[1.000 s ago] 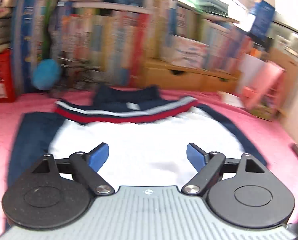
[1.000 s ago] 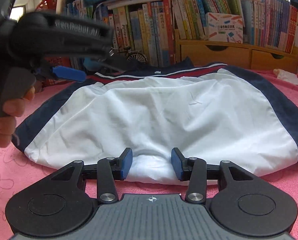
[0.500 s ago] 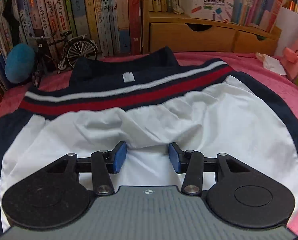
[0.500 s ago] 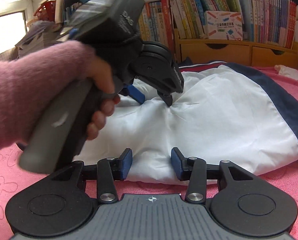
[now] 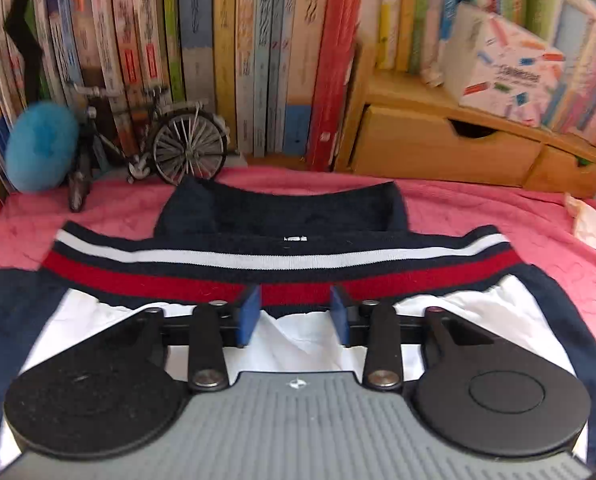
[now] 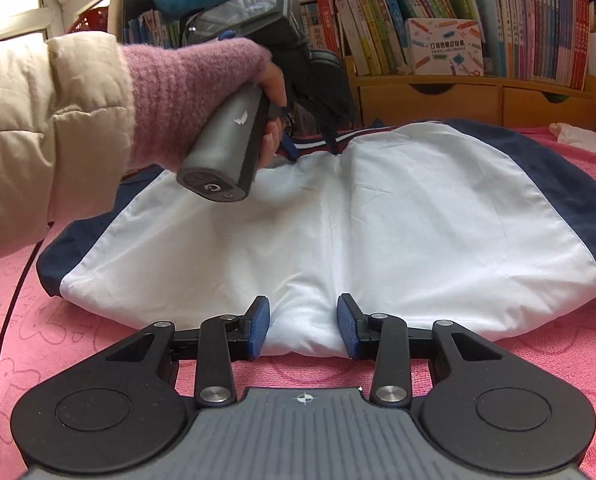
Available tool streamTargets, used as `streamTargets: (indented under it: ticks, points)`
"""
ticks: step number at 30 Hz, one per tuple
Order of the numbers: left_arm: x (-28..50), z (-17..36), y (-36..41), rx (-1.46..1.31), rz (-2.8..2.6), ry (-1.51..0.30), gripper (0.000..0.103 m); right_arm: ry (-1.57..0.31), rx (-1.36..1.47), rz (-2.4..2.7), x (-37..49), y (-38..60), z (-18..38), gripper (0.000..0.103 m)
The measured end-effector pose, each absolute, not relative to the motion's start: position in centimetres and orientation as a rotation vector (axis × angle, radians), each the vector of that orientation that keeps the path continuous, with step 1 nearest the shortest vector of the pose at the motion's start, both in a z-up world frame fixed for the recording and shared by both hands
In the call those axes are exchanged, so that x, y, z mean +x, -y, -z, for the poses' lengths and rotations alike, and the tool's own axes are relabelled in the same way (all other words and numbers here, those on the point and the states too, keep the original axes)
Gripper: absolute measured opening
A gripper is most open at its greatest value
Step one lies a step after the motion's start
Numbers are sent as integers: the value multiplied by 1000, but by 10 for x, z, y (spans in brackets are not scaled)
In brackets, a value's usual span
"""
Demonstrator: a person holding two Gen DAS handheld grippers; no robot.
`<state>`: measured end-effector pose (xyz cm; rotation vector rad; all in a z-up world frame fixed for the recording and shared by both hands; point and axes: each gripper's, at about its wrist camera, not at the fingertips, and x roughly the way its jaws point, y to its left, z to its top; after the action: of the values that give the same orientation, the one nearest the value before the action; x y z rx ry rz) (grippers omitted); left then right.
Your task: Fold clothes
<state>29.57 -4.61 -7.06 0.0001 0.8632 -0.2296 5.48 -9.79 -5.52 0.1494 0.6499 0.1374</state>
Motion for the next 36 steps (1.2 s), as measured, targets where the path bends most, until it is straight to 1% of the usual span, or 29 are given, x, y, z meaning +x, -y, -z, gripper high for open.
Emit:
streamTargets:
  ticks: [2, 5, 6, 8, 12, 15, 20, 22, 26, 30, 33, 36]
  points:
    - [276, 59, 40, 12, 296, -861, 34, -650, 152, -139, 54, 99, 55, 38]
    - [240, 52, 33, 43, 339, -914, 33, -649, 155, -139, 52, 98, 55, 38]
    - [229, 52, 31, 56, 345, -931, 28, -648, 156, -140, 51, 97, 55, 38]
    - [213, 57, 30, 87, 349, -963, 22, -648, 158, -138, 52, 97, 55, 38]
    - [197, 73, 29, 83, 374, -1024, 22, -647, 166, -138, 53, 98, 55, 38]
    - [197, 81, 34, 80, 351, -1032, 23, -647, 170, -139, 53, 98, 55, 38]
    - [208, 80, 41, 81, 332, -1017, 27, -647, 171, -141, 54, 99, 55, 38]
    - [217, 80, 43, 56, 322, -1007, 27, -647, 171, -141, 53, 99, 55, 38]
    - [240, 84, 51, 40, 287, -1008, 24, -647, 171, -142, 53, 99, 56, 38]
    - [274, 90, 53, 42, 230, -942, 19, -648, 157, -137, 52, 97, 56, 38]
    - [304, 91, 57, 13, 186, -904, 17, -648, 160, -138, 52, 97, 56, 38]
    - [320, 89, 59, -28, 172, -920, 17, -649, 145, -138, 51, 95, 56, 38]
